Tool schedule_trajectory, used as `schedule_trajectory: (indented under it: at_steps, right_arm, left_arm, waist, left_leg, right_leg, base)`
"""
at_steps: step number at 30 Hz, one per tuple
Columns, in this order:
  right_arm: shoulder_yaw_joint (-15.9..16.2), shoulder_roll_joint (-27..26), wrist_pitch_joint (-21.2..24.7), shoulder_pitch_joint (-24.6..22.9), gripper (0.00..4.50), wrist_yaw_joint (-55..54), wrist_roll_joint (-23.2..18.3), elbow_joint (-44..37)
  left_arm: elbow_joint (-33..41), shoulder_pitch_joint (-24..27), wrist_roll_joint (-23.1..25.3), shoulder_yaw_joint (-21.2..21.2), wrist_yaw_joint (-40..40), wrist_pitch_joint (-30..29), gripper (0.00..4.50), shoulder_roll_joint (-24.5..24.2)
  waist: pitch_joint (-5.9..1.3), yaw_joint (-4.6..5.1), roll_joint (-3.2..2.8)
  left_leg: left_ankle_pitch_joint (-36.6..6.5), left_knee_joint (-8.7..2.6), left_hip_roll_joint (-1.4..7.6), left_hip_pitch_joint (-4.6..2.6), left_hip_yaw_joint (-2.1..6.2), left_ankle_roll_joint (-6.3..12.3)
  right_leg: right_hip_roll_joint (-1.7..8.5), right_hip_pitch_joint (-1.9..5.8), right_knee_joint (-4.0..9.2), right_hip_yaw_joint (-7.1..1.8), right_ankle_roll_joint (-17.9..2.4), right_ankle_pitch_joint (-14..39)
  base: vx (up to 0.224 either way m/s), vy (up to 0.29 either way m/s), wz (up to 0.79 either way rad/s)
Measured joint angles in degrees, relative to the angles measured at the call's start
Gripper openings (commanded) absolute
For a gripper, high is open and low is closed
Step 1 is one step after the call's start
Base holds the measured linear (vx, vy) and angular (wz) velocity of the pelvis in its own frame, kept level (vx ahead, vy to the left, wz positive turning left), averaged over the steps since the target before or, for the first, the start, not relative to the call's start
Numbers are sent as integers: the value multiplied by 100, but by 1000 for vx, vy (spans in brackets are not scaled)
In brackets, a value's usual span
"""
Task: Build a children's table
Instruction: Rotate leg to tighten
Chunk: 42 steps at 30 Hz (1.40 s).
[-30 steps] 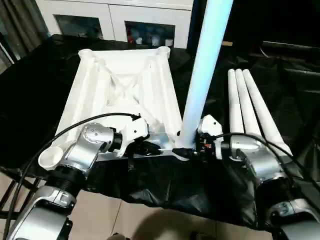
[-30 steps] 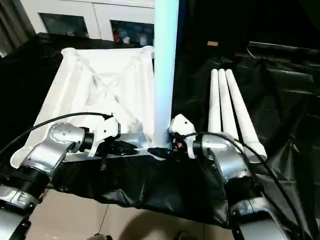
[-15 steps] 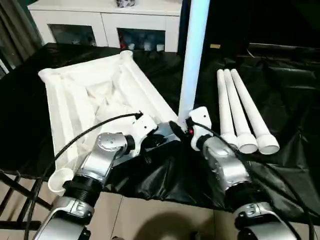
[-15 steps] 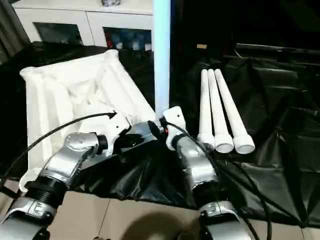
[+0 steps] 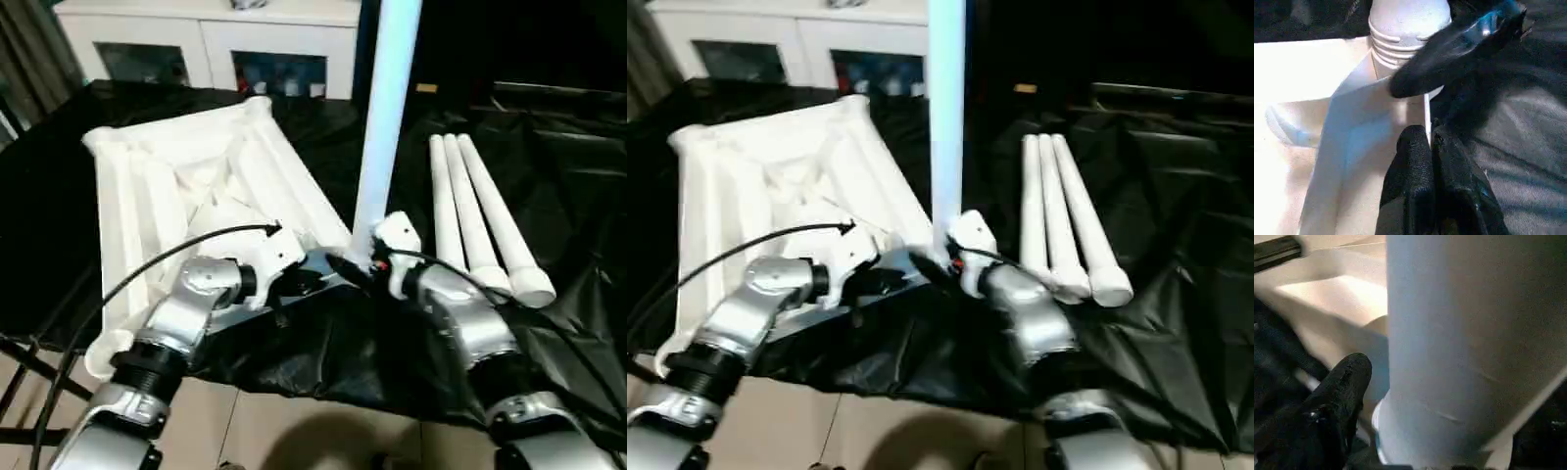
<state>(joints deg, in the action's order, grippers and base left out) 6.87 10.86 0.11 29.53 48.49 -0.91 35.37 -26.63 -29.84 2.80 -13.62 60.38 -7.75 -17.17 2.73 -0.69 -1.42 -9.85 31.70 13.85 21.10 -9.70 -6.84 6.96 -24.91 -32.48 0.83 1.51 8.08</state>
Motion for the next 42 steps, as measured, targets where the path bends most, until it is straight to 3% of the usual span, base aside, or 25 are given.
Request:
schedule_trajectory:
  at_steps: [6, 10, 24, 27, 32, 39, 40, 42]
  right_arm:
    - [307, 734, 227, 53, 379, 1536, -133, -328]
    - [356, 751, 217, 92, 379, 1782, -117, -315]
    - [285, 682, 393, 20, 280, 1775, -158, -372]
    - [154, 457, 430, -62, 275, 1262, -161, -359]
    - [-384, -344, 420, -43, 272, -907, -33, 0]
    - [-656, -975, 437, 10, 272, -2553, 191, 132]
    - [-656, -1006, 436, 31, 307, -2662, 201, 153]
    - [-656, -1039, 416, 51, 328, -2723, 207, 193]
  left_arm:
    - [-187, -131, -88, -124, 553, 297, 0, -223]
    - [-324, -230, -87, -187, 731, 419, 0, -302]
    - [-556, -344, -146, -207, 940, 467, 0, -338]
    - [-525, -321, -119, -135, 721, 286, 0, -278]
    - [-287, -239, 145, 85, -568, -333, 0, 268]
    - [218, 4, 307, 206, -1610, -1056, 0, 826]
    - [260, 18, 319, 213, -1683, -1114, 0, 865]
    - [327, 62, 354, 219, -1740, -1138, 0, 890]
  waist:
    - [-3, -132, 1]
    - [-4, -131, 3]
    - [1, -147, 11]
    - [-3, -132, 19]
    - [1, -34, 23]
    - [3, 42, 19]
    - [3, 48, 12]
    - [2, 53, 11]
  left_leg:
    - [2, 19, 3, 2, -9, 3]
    - [1, 29, 2, 2, -16, 2]
    - [1, 26, 3, 2, -14, 1]
    - [0, 23, 3, -4, -15, 0]
    - [0, 22, -5, -12, -12, -2]
    - [-1, 6, -8, -7, 4, -2]
    - [-1, 0, -8, -5, 7, -2]
    - [0, -1, -14, 1, 6, -1]
  right_leg:
    - [0, 1, -6, 0, -5, 36]
    - [5, 1, -9, -5, -12, 40]
    - [7, 0, -46, -5, -2, 46]
    - [7, 9, -48, -8, -1, 47]
    - [8, -1, -44, -12, 48, 76]
    - [5, -1, 3, 1, 68, 88]
    - [2, -2, 36, 3, 68, 88]
    - [3, 0, 60, 1, 68, 88]
  base:
    - [17, 0, 0]
    - [0, 0, 0]
    - [0, 0, 0]
    - [0, 0, 0]
    - [0, 0, 0]
    - [0, 0, 0]
    - [0, 0, 0]
    - [0, 0, 0]
